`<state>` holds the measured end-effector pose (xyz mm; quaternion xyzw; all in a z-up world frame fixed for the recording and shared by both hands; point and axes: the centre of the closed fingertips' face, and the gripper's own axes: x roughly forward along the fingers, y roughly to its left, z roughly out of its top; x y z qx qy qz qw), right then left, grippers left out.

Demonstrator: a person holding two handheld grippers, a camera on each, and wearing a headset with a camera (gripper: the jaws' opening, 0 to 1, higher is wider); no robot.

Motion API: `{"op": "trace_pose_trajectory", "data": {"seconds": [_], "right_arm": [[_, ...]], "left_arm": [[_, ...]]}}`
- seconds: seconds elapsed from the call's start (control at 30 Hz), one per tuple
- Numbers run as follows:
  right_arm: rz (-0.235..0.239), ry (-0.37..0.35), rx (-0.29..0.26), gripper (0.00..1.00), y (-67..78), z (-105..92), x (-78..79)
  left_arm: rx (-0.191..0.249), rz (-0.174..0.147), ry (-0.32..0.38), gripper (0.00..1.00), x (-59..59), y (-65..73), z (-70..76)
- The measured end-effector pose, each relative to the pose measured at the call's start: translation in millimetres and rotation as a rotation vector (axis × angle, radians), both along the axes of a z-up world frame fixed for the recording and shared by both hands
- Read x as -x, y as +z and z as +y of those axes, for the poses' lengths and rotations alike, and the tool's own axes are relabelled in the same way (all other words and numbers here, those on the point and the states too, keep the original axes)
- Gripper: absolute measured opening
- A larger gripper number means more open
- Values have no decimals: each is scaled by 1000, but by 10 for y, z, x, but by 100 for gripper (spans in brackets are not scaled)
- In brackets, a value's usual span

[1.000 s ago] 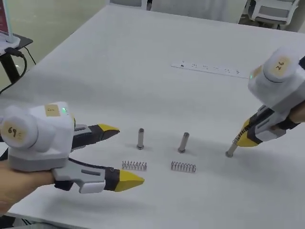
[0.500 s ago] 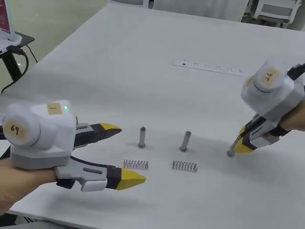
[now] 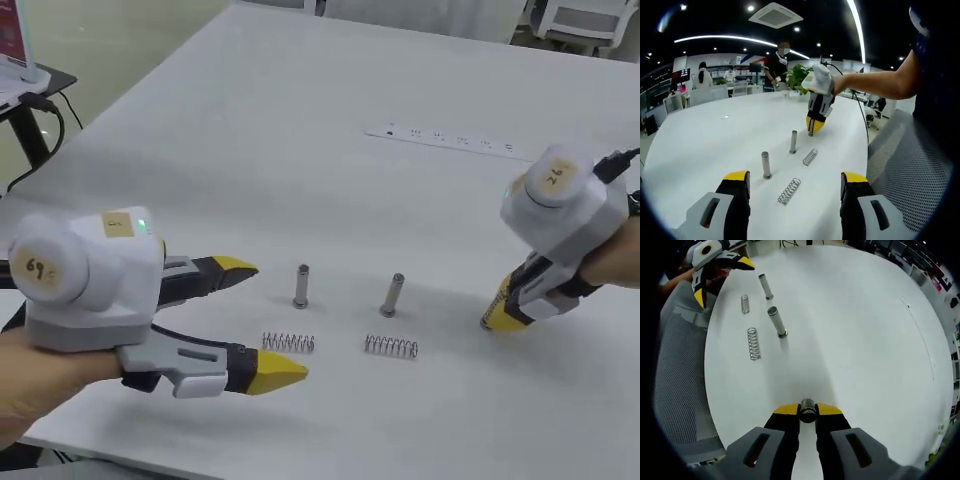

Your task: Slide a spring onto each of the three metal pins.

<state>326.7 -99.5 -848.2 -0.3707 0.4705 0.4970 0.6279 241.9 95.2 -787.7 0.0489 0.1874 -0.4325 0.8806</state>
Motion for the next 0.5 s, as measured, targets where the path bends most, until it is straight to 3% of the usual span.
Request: {"op": "trace_pose_trajectory", "data": {"seconds": [0.5], "right_arm": [[-10, -4, -3, 16, -10, -27, -15]], "left_arm": [[-2, 1, -5, 70, 9, -1, -17]]}}
